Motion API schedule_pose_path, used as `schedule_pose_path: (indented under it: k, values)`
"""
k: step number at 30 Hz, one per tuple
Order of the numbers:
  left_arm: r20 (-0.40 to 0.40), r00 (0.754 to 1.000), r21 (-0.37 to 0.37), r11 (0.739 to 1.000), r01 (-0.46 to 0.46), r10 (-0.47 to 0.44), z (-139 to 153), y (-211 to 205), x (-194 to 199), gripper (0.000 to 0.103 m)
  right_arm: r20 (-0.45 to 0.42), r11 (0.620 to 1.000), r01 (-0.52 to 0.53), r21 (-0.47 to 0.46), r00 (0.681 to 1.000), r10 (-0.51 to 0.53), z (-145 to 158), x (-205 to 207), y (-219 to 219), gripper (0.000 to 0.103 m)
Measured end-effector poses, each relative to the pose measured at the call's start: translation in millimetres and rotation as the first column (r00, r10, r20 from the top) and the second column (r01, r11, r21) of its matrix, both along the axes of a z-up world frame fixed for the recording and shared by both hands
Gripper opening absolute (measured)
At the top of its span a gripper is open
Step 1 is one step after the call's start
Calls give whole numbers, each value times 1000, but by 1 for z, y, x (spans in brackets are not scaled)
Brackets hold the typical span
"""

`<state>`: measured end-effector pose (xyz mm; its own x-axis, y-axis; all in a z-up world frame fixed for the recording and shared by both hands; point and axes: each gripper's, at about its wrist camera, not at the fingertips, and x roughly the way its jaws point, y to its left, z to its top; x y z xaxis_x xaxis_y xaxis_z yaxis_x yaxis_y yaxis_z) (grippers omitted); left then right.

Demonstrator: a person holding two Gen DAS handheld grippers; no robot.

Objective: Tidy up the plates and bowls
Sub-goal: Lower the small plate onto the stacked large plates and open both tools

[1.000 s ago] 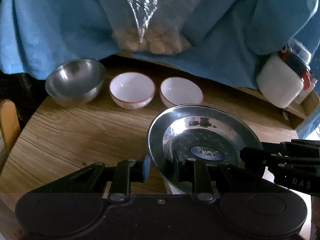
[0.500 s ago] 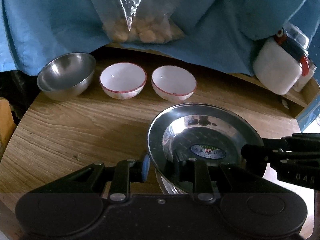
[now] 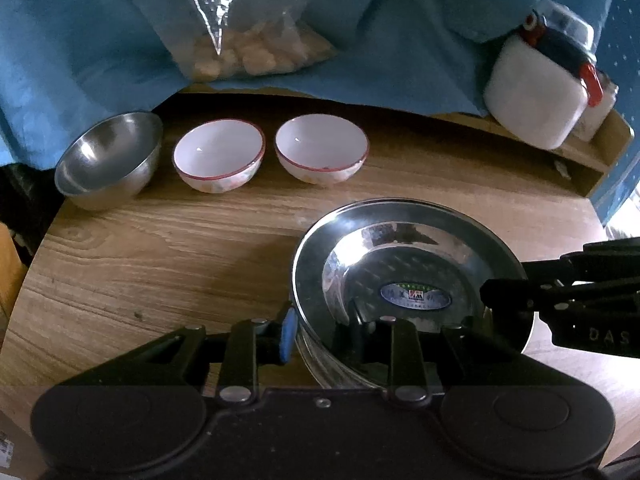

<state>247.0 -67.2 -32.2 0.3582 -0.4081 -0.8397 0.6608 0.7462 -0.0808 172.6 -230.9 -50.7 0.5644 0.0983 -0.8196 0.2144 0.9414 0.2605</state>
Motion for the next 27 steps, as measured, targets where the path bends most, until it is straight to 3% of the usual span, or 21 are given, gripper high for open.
schedule_pose_path:
  k: [27]
  values:
    - [-31, 999, 33, 999, 17, -16, -10, 2, 4, 33, -57, 998, -57, -13, 997, 56, -4, 7, 6, 35]
